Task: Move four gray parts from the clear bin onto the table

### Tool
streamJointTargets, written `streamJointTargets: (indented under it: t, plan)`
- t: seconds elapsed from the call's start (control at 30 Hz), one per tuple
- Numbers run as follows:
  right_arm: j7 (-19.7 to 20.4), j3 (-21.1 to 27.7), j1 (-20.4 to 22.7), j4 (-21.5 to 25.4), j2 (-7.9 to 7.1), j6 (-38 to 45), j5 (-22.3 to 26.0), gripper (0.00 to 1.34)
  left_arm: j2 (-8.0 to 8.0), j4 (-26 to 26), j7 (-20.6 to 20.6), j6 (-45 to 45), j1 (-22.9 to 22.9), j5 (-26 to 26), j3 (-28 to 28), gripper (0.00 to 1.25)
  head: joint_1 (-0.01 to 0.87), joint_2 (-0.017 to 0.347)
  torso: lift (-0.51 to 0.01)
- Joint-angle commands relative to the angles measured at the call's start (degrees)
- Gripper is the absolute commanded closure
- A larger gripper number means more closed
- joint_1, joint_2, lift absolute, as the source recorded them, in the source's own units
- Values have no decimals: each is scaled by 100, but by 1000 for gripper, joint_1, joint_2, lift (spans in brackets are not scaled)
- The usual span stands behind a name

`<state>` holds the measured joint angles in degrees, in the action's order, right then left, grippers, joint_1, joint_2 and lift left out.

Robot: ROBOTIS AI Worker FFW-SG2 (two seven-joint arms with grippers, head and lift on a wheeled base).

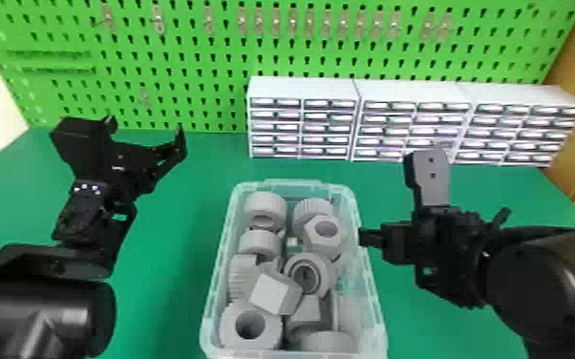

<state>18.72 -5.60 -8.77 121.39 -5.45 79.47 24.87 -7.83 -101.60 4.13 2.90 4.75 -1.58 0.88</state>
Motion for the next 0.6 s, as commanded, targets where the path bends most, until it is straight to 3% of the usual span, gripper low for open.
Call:
streamJointTargets:
  t: [0.0,0.57]
  plan:
    - [0,-29,-64,-19,0,104,-18,492,0,0,0,0,0,0,0,113,678,34,-50]
    - [0,-117,-169,-98,-9,227,-35,492,0,0,0,0,9,-18,0,113,678,34,-50]
